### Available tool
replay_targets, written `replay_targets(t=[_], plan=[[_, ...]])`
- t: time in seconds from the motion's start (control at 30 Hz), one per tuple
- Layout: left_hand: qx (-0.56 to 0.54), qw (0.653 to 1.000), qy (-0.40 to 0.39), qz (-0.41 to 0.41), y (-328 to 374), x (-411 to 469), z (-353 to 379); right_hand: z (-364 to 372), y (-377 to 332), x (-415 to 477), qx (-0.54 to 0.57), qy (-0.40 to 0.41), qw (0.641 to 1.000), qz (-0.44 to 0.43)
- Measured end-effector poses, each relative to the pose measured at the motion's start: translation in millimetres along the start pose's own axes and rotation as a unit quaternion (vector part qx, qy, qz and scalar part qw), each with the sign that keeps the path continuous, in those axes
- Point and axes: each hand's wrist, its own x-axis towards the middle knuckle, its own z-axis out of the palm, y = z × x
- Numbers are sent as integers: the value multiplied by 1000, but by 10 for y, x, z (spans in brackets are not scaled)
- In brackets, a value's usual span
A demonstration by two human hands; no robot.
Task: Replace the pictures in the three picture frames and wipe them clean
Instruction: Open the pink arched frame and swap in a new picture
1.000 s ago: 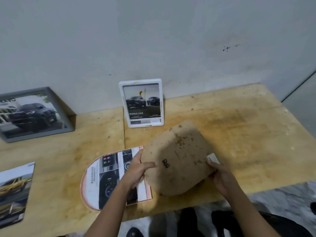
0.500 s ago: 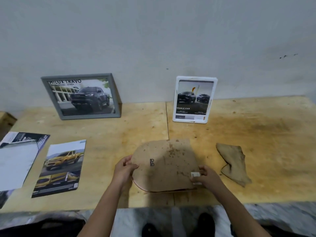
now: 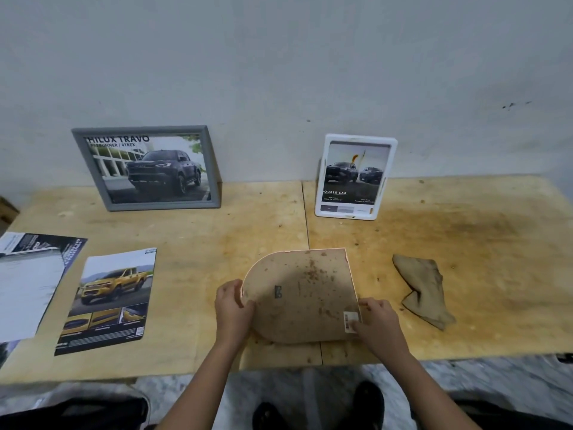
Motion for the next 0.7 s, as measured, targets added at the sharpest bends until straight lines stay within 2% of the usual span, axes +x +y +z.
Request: replay_targets(t=[0.07, 0.17, 0.27, 0.4, 0.53, 0.7], plan=[[67, 996, -35, 56, -20, -27, 4, 1, -54, 3, -42, -1, 998, -51], [192, 957, -171, 135, -31, -38, 47, -10, -200, 68, -120, -81, 981, -128], [258, 927, -241, 127, 46, -17, 92, 4, -368, 193, -201, -178, 950, -162], [334, 884, -309, 109, 161, 32, 121, 70, -499, 344, -267, -217, 925, -161], [373, 855, -348, 93, 195, 88, 136, 152, -594, 389, -302, -214, 919, -133], [384, 864, -322, 52, 273, 69, 265, 279, -718, 370, -328, -207, 914, -118]])
